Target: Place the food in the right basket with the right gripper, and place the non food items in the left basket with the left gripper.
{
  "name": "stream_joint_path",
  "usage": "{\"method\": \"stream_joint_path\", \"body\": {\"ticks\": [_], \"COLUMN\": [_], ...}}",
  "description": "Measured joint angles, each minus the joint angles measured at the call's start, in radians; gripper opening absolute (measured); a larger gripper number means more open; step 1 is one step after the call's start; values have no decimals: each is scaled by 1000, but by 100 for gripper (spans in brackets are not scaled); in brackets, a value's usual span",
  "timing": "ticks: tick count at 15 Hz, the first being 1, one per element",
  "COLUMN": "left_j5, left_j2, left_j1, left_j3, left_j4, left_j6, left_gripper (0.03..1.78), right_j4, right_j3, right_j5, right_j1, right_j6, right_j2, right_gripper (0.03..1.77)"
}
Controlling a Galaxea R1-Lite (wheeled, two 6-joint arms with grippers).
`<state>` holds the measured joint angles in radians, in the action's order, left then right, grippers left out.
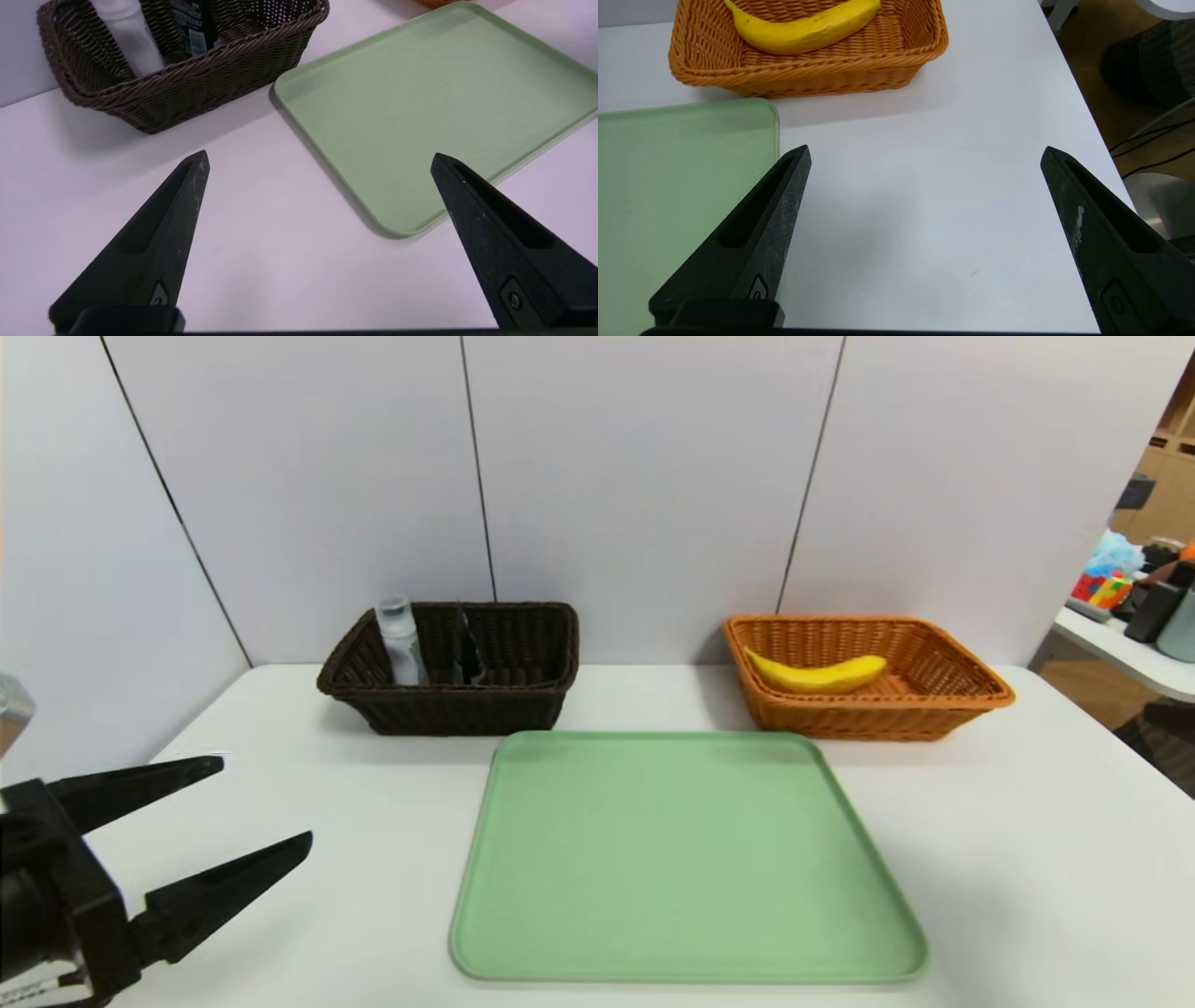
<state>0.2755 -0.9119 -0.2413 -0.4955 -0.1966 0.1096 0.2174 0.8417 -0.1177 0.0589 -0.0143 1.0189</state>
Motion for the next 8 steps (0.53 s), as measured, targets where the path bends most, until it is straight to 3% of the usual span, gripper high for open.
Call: {"method": "stream_joint_path", "body": {"ticks": [4,8], "left_j5": [8,56], "left_j2": [150,272], "left_j1": [84,174], "left_j3": [98,183], "left_j4": [16,22], "left_j6": [5,6], "left_gripper": [169,169], "right_j4": [12,89], "right_j3": [-89,-137], "right_j5": [0,6], "right_j1": [4,4], "right_j6": [3,7], "right_j2": [-164,-313], "right_gripper": [169,169]}}
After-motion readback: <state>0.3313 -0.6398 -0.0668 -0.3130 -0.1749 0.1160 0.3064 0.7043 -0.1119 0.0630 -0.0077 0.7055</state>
